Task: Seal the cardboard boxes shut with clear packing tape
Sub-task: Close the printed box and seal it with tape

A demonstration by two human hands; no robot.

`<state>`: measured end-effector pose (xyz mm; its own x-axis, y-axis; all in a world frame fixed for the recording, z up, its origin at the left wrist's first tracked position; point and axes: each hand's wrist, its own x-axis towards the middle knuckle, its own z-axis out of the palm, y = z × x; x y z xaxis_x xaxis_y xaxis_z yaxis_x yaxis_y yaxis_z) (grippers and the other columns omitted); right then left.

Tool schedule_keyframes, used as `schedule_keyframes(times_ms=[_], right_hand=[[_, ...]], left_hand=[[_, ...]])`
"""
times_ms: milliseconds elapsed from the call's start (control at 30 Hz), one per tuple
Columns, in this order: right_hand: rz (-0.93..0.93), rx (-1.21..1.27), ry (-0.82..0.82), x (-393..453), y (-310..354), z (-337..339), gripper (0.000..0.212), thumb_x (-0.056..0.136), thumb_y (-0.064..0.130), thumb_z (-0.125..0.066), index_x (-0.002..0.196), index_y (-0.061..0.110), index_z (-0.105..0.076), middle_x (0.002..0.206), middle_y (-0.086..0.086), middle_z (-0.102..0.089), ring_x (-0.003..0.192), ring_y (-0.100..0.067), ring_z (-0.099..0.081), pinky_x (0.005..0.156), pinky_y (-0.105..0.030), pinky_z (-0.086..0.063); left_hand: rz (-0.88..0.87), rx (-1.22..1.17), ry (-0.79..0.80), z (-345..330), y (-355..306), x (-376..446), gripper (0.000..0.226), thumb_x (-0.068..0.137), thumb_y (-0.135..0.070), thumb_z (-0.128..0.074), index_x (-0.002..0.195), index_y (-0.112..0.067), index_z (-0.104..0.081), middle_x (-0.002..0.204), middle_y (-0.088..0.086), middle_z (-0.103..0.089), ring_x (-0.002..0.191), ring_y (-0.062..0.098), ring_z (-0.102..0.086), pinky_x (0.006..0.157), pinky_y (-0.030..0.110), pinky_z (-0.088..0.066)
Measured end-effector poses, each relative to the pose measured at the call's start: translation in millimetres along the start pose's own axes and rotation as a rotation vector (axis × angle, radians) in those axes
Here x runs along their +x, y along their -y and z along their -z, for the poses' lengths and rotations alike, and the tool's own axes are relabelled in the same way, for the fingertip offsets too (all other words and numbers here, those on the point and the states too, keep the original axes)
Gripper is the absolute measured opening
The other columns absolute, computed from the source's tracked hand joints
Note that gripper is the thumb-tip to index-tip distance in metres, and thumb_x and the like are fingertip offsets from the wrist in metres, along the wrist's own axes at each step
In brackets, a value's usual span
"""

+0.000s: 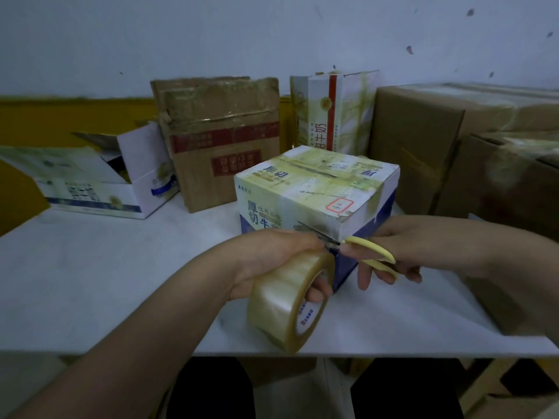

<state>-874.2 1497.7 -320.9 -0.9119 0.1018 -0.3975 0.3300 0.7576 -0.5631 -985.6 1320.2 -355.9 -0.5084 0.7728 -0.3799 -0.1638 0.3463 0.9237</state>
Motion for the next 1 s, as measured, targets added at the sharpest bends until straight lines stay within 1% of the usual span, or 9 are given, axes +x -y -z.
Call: schedule_keyframes(times_ms=[167,300,467,567,633,833,867,933,1000], right_hand=[[0.021,0.053,-0.186,1,-2,-11,0.046,0.085,0.059,-0.059,0.071,0.020,-0.077,0.061,0.003,-0.067,0.057,-0.003,-0.056,0.061,-0.022,-0.048],[0.069,-0.107,-0.263,6,0,-36,0.036,0.093,0.049,-0.057,0.082,0.022,-0.077,0.067,0.008,-0.071,0.059,0.003,-0.060,0.057,-0.017,-0.048],[0.145,-0.285,-0.253,37,22,-96,0.040,0.103,0.037,-0.042,0.084,0.010,-0.063,0.085,-0.006,-0.068,0.077,-0.019,-0.065,0.074,-0.038,-0.055],[0.050,-0.383,-0.376,64,42,-115,0.019,0.102,0.018,-0.046,0.101,0.010,-0.063,0.106,-0.012,-0.066,0.097,-0.029,-0.065,0.081,-0.038,-0.053],[0.029,-0.452,-0.451,79,54,-125,0.024,0.100,0.002,-0.041,0.118,0.003,-0.058,0.117,-0.014,-0.064,0.108,-0.031,-0.064,0.085,-0.037,-0.051],[0.113,-0.529,-0.482,94,74,-134,0.023,0.099,-0.001,-0.046,0.116,0.003,-0.061,0.117,-0.015,-0.060,0.100,-0.029,-0.066,0.079,-0.035,-0.053],[0.178,-0.550,-0.579,91,73,-133,0.019,0.095,0.002,-0.055,0.111,0.006,-0.064,0.112,-0.012,-0.062,0.093,-0.027,-0.067,0.071,-0.034,-0.053],[0.383,-0.622,-0.968,81,69,-125,0.011,0.082,0.012,-0.076,0.091,0.013,-0.069,0.090,-0.006,-0.067,0.072,-0.023,-0.066,0.056,-0.030,-0.046],[0.514,-0.668,-1.342,72,63,-106,0.011,0.086,0.027,-0.072,0.086,0.016,-0.072,0.087,-0.003,-0.070,0.077,-0.026,-0.061,0.068,-0.035,-0.040]], left_hand=[[0.044,-0.037,0.001,18,-1,-17,0.031,0.095,-0.022,-0.066,0.120,-0.004,-0.069,0.088,0.021,-0.073,0.063,0.024,-0.070,0.055,0.030,-0.059],[0.052,0.139,-0.077,42,9,-40,0.027,0.091,-0.031,-0.068,0.110,-0.015,-0.076,0.105,0.012,-0.077,0.093,0.026,-0.075,0.075,0.033,-0.061],[0.033,0.134,-0.238,70,24,-68,0.024,0.089,-0.035,-0.066,0.103,-0.022,-0.079,0.104,0.010,-0.077,0.097,0.026,-0.075,0.085,0.040,-0.058],[0.009,0.015,-0.332,73,30,-75,0.023,0.091,-0.029,-0.065,0.106,-0.017,-0.079,0.099,0.014,-0.077,0.077,0.024,-0.076,0.074,0.035,-0.058],[-0.003,-0.044,-0.358,74,31,-78,0.030,0.083,-0.030,-0.069,0.107,-0.014,-0.078,0.095,0.018,-0.076,0.066,0.023,-0.072,0.063,0.031,-0.058],[-0.004,-0.087,-0.362,75,32,-82,0.026,0.093,-0.027,-0.065,0.109,-0.011,-0.076,0.100,0.024,-0.075,0.072,0.030,-0.072,0.060,0.032,-0.061],[-0.007,-0.077,-0.366,75,32,-81,0.026,0.094,-0.027,-0.064,0.110,-0.011,-0.076,0.100,0.023,-0.075,0.075,0.032,-0.073,0.061,0.032,-0.061],[-0.025,-0.049,-0.385,74,31,-78,0.025,0.094,-0.028,-0.064,0.111,-0.012,-0.075,0.100,0.021,-0.076,0.085,0.037,-0.075,0.060,0.030,-0.060],[-0.053,-0.002,-0.401,74,30,-75,0.025,0.093,-0.028,-0.064,0.111,-0.014,-0.075,0.101,0.018,-0.077,0.092,0.035,-0.075,0.062,0.030,-0.061]])
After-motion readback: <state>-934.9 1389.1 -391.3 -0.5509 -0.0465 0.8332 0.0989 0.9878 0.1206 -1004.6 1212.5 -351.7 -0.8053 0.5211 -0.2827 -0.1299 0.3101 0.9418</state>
